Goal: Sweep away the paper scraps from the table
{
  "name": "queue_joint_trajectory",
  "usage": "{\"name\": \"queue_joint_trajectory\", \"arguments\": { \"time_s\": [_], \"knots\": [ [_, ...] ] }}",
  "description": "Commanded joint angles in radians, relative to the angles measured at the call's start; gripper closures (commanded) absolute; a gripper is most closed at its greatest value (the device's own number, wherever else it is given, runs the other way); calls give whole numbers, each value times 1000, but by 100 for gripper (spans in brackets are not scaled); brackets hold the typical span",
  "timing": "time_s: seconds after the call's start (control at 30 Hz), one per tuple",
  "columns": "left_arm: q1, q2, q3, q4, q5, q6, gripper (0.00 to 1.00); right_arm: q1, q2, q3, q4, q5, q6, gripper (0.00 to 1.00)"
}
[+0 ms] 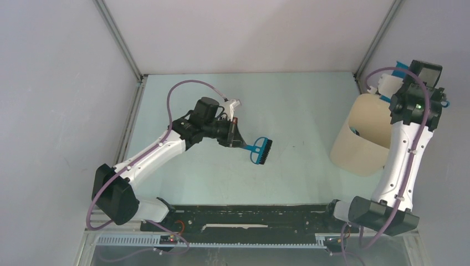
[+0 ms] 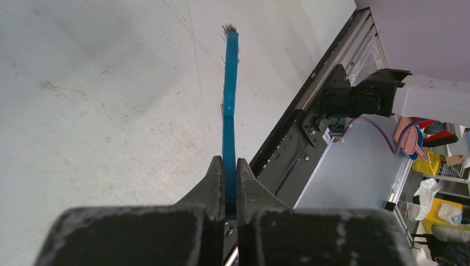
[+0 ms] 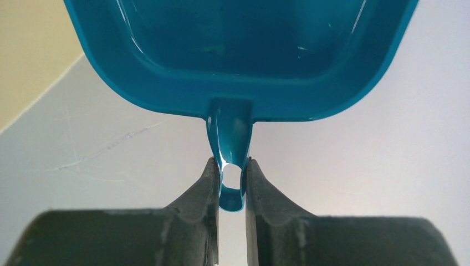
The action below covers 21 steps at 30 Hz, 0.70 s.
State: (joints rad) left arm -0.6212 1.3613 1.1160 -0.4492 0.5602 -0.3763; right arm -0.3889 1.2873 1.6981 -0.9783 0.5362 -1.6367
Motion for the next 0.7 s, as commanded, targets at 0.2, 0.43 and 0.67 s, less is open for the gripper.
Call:
{"name": "queue_joint_trajectory", "arguments": {
  "time_s": [0.2,0.43,0.67],
  "knots": [
    [13,0,28,6,-16,-9,100,420,14,224,-329,-106,501,100],
    [20,25,72,-118,-104,37,100,686,46,99,-446,-385,784,100],
    [48,65,73,-182,-227,-3,100,704,82,-255,-316,-622,906,100]
  ]
}}
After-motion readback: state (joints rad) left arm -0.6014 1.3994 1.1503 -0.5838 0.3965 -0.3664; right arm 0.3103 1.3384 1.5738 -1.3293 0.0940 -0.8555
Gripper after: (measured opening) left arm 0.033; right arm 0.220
